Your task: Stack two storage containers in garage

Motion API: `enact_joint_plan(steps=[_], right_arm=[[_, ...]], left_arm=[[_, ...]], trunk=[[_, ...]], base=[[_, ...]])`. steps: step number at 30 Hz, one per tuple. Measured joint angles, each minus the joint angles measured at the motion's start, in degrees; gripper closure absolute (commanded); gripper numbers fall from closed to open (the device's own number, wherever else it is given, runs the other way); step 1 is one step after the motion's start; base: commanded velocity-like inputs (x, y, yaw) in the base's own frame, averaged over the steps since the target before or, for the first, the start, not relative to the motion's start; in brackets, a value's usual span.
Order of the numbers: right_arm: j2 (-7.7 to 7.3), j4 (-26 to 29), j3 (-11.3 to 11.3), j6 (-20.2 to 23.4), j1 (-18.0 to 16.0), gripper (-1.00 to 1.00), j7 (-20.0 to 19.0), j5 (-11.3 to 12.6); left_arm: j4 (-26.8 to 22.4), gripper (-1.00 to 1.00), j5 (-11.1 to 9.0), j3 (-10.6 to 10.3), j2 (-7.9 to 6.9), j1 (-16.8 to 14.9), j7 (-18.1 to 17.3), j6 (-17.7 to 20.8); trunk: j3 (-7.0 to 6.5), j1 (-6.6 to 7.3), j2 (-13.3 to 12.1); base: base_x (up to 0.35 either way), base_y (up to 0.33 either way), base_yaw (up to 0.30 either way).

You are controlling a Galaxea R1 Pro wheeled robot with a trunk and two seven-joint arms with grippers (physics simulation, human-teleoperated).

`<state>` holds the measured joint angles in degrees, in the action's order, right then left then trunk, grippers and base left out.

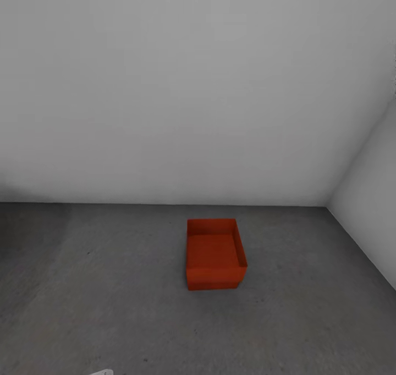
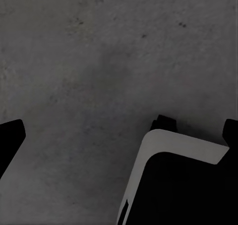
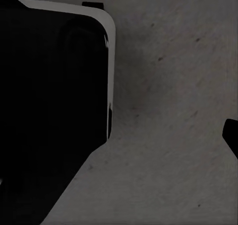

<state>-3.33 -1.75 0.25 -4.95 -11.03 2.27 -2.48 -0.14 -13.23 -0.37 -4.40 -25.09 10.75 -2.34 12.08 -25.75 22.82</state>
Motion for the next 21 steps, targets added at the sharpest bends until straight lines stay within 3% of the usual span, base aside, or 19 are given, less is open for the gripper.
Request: enact_joint_plan(steps=[16,21], right_arm=[[0.09,0.00,-0.10,-0.06,0.04,-1.00,-2.72,0.47],[0.09,0.00,-0.15,-0.07,0.04,-1.00,-2.74,0.55]], left_arm=[[0.00,-1.00,0.00,0.00,0.03,0.00,-0.07,-0.02],[0.00,-1.00,0.07,-0.01,1.23,0.01,-0.23,0.00]], trunk=[[-1.48,0.00,0.00],[-1.95,0.00,0.00]], base=[[0.000,0.000,0.000],[0.000,0.000,0.000]])
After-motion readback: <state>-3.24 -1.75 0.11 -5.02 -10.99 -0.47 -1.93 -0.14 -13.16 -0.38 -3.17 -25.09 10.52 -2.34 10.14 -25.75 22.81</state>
